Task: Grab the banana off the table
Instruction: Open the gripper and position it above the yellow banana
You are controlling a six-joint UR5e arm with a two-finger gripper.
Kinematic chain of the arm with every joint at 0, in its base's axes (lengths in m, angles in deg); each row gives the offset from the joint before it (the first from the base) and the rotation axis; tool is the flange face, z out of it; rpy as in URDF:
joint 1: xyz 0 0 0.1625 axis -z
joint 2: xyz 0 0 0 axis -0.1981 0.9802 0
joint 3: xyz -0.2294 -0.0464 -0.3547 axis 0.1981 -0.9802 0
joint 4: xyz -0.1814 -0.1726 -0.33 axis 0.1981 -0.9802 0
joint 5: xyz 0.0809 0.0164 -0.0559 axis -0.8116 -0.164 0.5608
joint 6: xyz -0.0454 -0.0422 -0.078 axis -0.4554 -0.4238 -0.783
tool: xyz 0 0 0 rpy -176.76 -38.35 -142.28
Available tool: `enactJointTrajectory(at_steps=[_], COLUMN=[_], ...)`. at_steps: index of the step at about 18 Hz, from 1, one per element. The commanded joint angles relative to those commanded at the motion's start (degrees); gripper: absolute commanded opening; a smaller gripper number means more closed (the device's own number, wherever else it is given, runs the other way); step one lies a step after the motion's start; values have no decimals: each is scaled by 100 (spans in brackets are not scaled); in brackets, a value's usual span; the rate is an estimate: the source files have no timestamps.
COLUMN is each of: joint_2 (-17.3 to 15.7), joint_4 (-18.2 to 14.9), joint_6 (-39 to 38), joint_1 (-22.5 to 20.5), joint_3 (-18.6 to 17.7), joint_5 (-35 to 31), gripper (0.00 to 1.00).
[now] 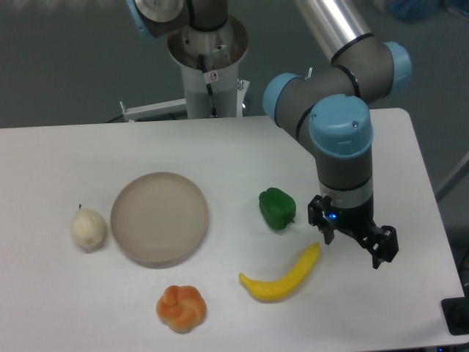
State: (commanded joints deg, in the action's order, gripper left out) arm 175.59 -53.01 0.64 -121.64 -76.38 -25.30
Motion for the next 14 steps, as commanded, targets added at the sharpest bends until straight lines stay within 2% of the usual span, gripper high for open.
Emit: enactJointTrajectory(at_steps=[6,12,14], joint_2=[-61,-70,-53], joint_4=[26,70,158], joint_6=[-27,-747,-1315], joint_1=[-114,-176,-176], joint_3=[-17,-44,-44], joint_5=[35,229,229], gripper=[100,100,100])
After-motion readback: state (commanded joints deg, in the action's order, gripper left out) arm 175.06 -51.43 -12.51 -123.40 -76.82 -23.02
